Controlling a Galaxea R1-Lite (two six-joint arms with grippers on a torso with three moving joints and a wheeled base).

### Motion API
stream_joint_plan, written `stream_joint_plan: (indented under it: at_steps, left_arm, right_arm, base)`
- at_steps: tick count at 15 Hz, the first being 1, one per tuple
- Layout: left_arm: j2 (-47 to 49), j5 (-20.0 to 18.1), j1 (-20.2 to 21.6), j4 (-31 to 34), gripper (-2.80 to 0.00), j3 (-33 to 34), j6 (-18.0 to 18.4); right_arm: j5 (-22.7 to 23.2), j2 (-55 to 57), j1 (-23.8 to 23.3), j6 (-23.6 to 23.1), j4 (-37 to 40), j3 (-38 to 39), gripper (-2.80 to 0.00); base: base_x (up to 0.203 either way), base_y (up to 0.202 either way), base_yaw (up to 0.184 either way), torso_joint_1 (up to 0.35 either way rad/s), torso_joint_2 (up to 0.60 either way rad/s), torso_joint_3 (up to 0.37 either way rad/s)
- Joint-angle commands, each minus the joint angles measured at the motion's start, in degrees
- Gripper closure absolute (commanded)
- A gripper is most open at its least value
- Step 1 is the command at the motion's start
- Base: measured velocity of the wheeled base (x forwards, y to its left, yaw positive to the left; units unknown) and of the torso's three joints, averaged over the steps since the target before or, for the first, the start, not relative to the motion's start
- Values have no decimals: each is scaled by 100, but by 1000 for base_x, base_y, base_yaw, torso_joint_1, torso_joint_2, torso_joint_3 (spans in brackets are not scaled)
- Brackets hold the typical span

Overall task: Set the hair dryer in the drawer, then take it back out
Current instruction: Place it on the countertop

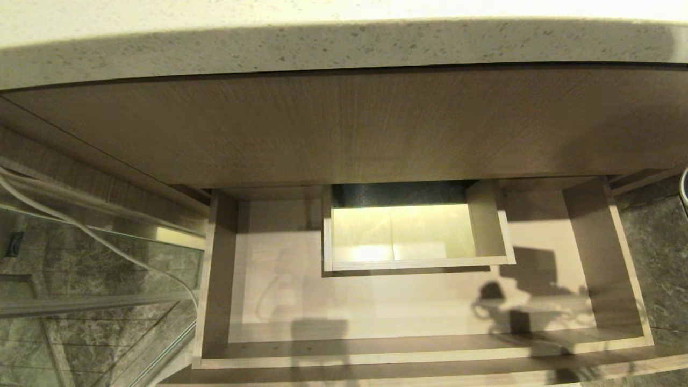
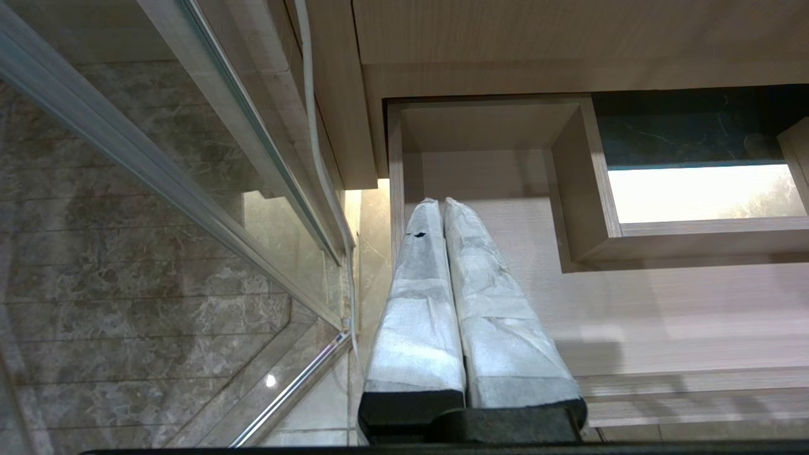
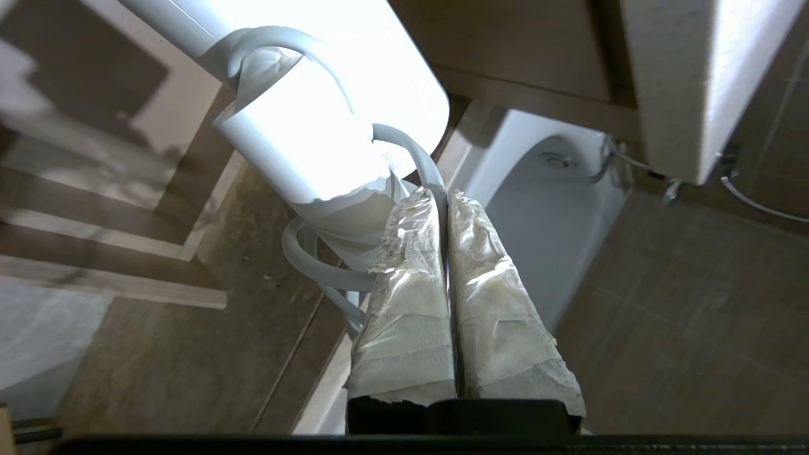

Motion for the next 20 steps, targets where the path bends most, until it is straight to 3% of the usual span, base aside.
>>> stream_joint_plan:
  at_steps: [1, 20]
  left_arm:
    - [0, 0, 1, -5, 0, 229, -1]
    - [0, 0, 1, -14, 0, 229, 0]
  right_arm:
    - [-6, 11, -2, -75, 11, -136, 0]
    - [60, -410, 3, -518, 1606, -1869, 0]
  base:
    - [0, 0, 0, 0, 0, 0]
    - [0, 0, 0, 0, 0, 0]
